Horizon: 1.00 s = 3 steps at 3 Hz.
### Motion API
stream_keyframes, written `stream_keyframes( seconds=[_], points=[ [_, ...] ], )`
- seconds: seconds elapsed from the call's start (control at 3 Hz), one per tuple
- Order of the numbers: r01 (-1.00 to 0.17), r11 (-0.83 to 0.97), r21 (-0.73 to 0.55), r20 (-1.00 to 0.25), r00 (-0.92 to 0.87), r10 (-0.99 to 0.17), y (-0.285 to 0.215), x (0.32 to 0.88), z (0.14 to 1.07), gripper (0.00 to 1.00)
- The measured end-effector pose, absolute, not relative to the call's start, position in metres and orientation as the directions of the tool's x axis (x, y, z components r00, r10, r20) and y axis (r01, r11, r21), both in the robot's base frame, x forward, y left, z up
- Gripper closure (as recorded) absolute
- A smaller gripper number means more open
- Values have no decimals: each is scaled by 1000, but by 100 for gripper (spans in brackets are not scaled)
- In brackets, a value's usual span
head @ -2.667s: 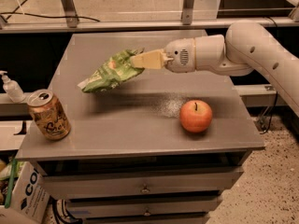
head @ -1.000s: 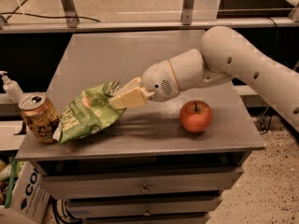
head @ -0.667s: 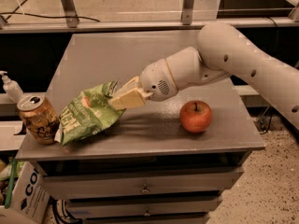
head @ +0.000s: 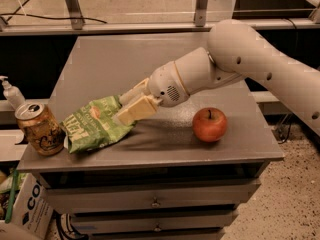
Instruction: Move green jalapeno chip bag near orange can
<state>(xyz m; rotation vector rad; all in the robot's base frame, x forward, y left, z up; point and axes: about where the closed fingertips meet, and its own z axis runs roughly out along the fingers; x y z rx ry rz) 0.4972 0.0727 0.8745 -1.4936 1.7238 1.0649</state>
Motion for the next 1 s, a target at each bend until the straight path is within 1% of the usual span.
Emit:
stream_keyframes(
  seconds=[0.33, 0.67, 1.0],
  points=[
    [-985, 47, 168, -852, -169, -495, 71, 499, 875, 0],
    [-984, 109, 141, -861, -176, -477, 45, 527, 878, 0],
    [-972, 212, 103, -882, -188, -433, -2, 574, 877, 0]
  ],
)
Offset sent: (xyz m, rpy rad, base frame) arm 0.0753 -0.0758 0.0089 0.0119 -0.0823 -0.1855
